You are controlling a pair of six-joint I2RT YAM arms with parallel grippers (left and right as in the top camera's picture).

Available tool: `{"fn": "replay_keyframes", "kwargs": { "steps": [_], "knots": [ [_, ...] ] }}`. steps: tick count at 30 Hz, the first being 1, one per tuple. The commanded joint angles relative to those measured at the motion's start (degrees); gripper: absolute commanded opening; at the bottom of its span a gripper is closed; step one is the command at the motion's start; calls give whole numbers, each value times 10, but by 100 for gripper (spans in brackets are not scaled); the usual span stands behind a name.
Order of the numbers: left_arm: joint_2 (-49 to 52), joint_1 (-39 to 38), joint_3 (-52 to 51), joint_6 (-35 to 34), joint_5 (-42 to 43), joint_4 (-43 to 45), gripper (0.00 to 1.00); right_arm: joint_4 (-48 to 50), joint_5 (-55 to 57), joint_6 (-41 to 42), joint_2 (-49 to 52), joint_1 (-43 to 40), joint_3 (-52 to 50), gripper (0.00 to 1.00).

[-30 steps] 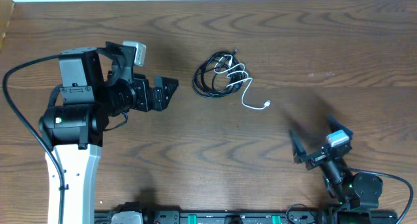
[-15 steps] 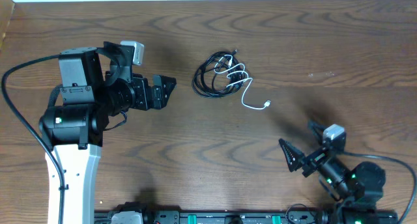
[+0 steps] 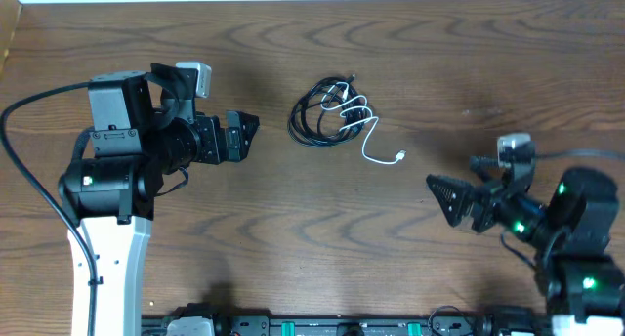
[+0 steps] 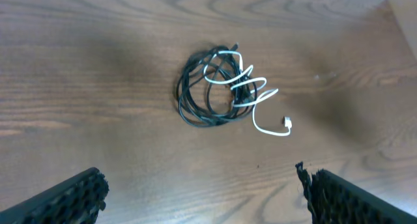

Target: Untangle cables

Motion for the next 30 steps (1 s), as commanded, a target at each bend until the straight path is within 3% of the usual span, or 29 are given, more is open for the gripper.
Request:
{"fn": "replay_keyframes", "kwargs": {
  "steps": [1,10,30],
  "knots": [
    [1,-1,9,-9,-7,-2,100,-56,0,-44,54,2,79,99],
    [1,-1,9,-12,-7,-2,99,-227,0,-115,195,2,258,99],
    [48,-35,20,-98,-110,2,99,-198,-33,-107,218,2,270,99]
  ]
}}
